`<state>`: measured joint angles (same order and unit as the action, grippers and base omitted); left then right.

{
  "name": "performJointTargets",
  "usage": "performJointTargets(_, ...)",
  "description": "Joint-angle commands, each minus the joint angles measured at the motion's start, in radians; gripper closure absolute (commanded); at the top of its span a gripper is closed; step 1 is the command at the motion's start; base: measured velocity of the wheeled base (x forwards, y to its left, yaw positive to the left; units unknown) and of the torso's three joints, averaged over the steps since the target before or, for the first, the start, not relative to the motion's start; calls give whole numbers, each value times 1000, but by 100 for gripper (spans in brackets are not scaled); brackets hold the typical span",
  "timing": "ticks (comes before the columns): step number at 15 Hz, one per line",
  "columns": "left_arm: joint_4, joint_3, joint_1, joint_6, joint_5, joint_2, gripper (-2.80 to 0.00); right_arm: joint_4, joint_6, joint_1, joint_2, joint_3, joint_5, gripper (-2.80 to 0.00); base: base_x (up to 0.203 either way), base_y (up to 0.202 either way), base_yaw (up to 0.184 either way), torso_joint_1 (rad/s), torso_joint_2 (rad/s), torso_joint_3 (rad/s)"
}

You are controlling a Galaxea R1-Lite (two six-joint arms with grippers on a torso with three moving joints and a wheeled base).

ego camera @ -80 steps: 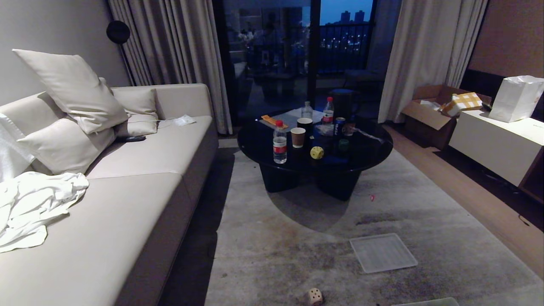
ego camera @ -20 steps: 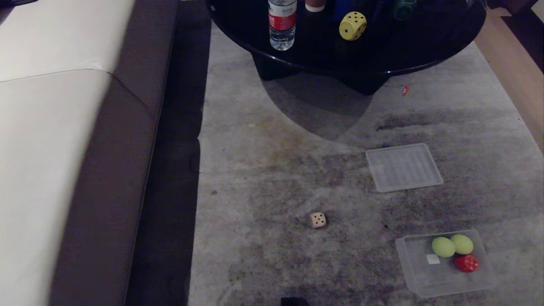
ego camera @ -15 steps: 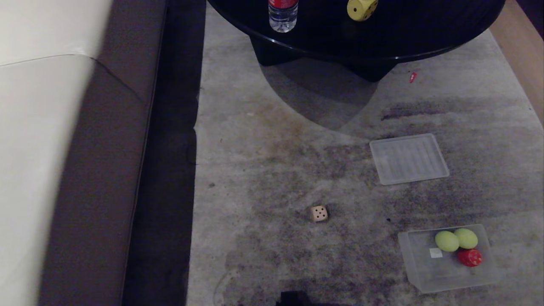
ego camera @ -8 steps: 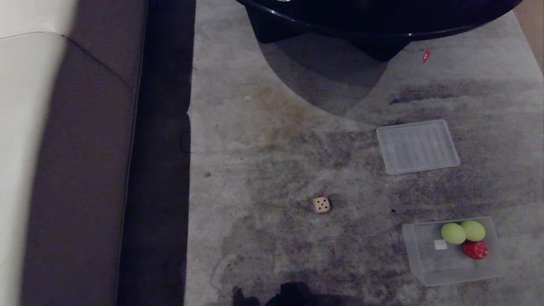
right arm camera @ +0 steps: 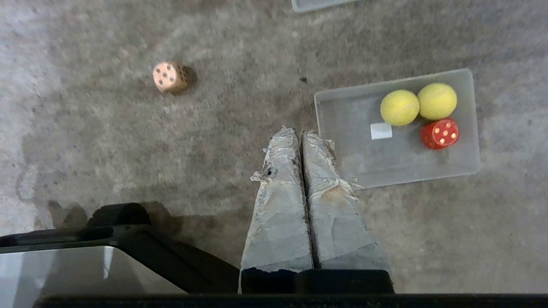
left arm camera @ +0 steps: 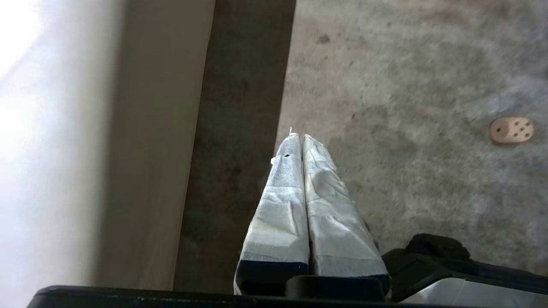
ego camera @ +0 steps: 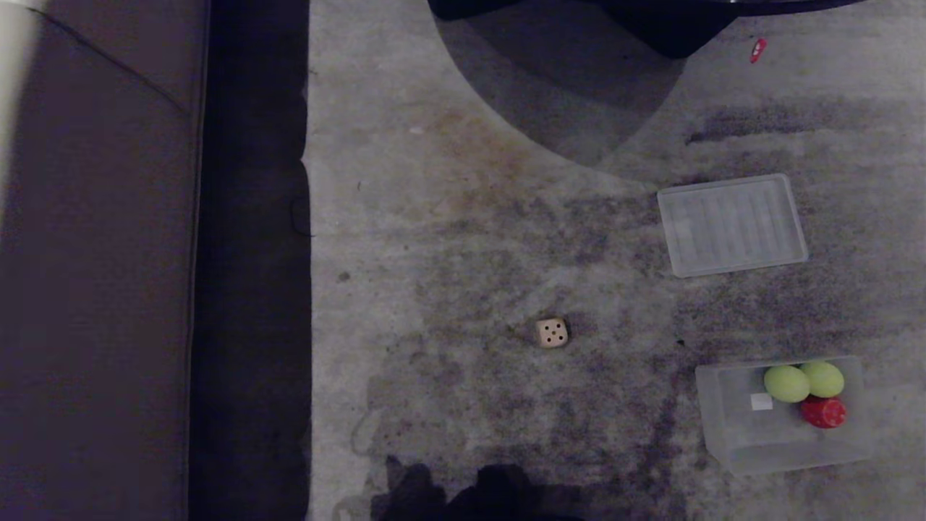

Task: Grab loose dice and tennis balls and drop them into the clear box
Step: Find toys out of the box, then pick up toys out of the box

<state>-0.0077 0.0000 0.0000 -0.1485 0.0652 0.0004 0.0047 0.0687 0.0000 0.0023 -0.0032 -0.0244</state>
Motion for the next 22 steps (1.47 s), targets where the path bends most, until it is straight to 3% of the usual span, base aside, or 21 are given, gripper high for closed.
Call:
performJointTargets(1, 0, 0, 0, -1, 1, -2, 0, 0, -1, 0, -1, 0, 0, 0, 0, 0, 0, 2, 2, -207)
performJointTargets(9, 0, 0, 0, 0, 1, -2, 0, 0, 0, 0, -1, 0, 0, 0, 0, 0, 0, 4, 4, -192)
performJointTargets(16, 0, 0, 0, 0, 1, -2, 0, 11, -26, 1, 3, -24, 14, 0, 0, 0, 0, 1, 2, -16)
performJointTargets(18, 0, 0, 0, 0, 1, -1, 0, 53, -26, 1, 92, -121, 28, 0, 0, 0, 0, 0, 0, 0)
performJointTargets(22, 0, 0, 0, 1, 1, 0, 0, 145, -28, 22, 470, -271, 96, 0, 0, 0, 0, 0, 0, 0)
